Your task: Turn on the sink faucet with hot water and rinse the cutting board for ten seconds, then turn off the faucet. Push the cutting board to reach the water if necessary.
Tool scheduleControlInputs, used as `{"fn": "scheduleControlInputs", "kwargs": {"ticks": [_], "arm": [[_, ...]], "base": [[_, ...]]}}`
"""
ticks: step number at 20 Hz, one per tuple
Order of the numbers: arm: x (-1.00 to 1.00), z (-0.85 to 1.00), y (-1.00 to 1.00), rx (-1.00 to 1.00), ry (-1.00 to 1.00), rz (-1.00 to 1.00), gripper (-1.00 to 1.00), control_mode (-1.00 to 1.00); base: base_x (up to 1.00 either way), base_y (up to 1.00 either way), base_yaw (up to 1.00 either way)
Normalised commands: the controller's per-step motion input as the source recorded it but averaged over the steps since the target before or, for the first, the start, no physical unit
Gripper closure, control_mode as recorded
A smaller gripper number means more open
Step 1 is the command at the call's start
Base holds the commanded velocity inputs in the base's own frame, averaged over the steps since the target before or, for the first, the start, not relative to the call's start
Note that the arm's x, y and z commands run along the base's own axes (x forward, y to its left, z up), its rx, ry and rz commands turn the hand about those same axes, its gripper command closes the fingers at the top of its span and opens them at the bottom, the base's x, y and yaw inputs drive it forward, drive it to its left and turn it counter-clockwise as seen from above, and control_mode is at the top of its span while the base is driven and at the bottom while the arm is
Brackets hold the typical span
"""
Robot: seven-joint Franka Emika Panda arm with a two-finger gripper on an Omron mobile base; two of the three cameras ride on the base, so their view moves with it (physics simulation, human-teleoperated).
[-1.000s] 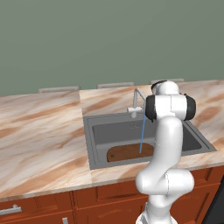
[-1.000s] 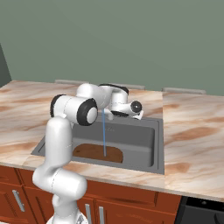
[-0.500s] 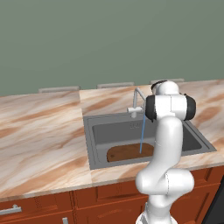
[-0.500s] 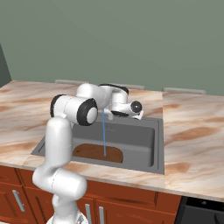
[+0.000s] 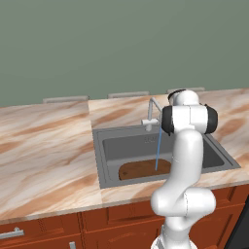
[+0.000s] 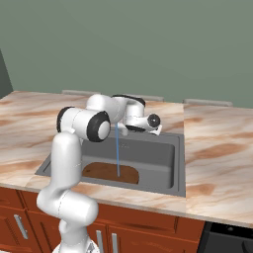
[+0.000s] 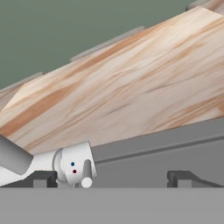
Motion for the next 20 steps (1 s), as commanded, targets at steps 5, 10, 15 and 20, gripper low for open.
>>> {"fn": "scheduleControlInputs", "kwargs": {"ticks": [5, 10, 15, 20], "arm": [[0.0, 0.0, 0.0, 0.0, 0.0, 0.0, -1.0, -1.0], [0.0, 0.0, 0.0, 0.0, 0.0, 0.0, -1.0, -1.0], [0.0, 0.0, 0.0, 0.0, 0.0, 0.0, -1.0, -1.0], [0.0, 0.0, 0.0, 0.0, 0.0, 0.0, -1.0, -1.0]], "base": [[0.0, 0.0, 0.0], [0.0, 0.0, 0.0], [0.0, 0.0, 0.0], [0.0, 0.0, 0.0]]}}
